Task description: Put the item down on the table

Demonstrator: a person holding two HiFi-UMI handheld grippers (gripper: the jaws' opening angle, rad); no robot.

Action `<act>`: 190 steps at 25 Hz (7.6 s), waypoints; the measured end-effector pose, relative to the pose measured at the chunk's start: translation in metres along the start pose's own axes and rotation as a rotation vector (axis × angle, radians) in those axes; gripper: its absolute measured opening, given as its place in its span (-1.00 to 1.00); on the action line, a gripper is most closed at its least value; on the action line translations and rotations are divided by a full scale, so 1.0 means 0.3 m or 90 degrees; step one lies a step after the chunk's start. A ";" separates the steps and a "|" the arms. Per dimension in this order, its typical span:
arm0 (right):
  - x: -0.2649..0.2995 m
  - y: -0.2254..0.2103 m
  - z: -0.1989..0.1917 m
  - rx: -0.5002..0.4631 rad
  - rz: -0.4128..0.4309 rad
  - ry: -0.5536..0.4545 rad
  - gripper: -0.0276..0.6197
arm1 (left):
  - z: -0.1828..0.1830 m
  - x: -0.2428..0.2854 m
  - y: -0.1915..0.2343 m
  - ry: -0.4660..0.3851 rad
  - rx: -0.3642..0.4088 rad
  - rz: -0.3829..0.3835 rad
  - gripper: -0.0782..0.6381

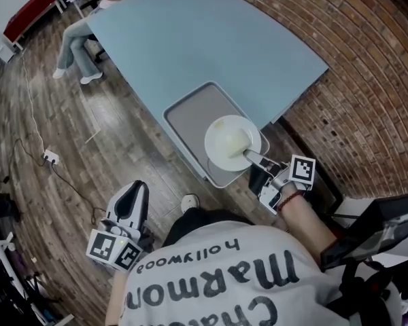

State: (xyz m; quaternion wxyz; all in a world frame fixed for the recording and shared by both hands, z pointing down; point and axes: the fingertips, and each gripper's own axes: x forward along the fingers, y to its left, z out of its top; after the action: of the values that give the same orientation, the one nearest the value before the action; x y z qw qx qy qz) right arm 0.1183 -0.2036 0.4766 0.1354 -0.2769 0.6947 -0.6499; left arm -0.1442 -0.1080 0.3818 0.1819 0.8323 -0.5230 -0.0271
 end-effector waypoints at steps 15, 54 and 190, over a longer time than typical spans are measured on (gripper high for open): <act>0.169 -0.113 0.033 0.032 -0.139 -0.022 -0.82 | 0.061 0.064 0.202 0.001 -0.004 0.000 -0.68; 0.481 -0.154 0.128 -0.024 -0.350 -0.066 -0.82 | 0.182 0.162 0.615 -0.020 -0.048 -0.007 -0.68; -0.146 0.102 0.192 -0.821 -0.202 0.115 -0.89 | -0.136 0.057 -0.225 0.004 -0.047 0.105 -0.68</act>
State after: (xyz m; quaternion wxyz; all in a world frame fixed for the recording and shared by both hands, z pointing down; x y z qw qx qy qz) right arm 0.1790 -0.2267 0.4322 -0.2132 -0.3452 0.9037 -0.1370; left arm -0.0687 -0.0859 0.4000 0.2154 0.7794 -0.5877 -0.0287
